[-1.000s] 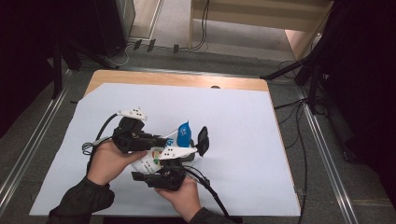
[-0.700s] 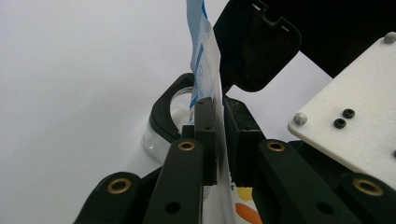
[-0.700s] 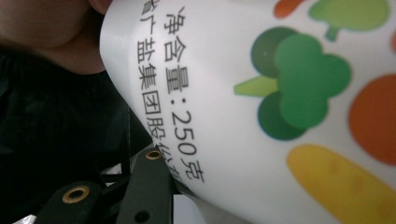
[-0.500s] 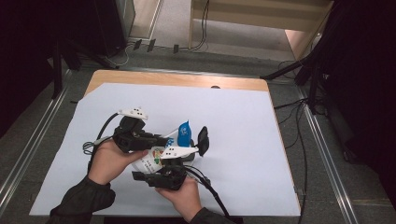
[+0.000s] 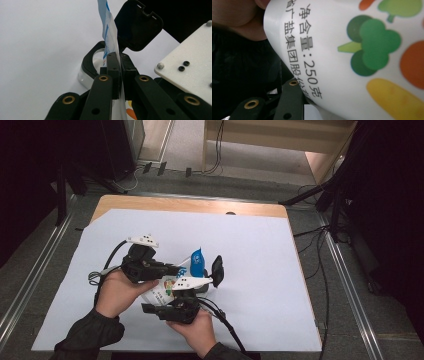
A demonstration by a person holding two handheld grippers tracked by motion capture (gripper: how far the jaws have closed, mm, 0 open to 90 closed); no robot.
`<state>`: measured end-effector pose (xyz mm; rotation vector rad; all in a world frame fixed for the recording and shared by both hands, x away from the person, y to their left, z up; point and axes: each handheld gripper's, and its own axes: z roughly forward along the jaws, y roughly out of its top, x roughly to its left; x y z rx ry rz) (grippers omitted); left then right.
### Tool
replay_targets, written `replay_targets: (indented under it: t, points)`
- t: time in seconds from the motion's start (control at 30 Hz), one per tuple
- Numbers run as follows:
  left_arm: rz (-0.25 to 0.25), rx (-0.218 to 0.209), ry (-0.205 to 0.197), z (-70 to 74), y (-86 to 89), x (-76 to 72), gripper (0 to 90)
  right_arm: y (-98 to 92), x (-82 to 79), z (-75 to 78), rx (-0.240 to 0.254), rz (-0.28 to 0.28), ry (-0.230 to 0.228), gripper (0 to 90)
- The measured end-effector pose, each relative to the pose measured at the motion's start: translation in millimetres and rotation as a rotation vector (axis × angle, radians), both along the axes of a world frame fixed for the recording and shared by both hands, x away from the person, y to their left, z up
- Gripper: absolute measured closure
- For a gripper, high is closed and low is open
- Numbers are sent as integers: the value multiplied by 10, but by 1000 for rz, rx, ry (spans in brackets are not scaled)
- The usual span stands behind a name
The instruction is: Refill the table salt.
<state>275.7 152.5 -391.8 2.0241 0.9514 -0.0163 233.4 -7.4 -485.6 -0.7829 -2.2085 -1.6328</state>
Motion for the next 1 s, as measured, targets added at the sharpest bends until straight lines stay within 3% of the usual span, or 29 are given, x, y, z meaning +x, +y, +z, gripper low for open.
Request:
replay_targets:
  t: [0.17, 0.63, 1.0]
  points:
    - [10, 0, 7, -6, 1, 6, 895, 9, -2, -5, -2, -2, 6, 641]
    - [0, -12, -1, 0, 7, 11, 880, -11, 5, 10, 1, -9, 9, 679]
    - [11, 4, -1, -10, -11, 6, 877, -3, 8, 7, -11, -9, 12, 678]
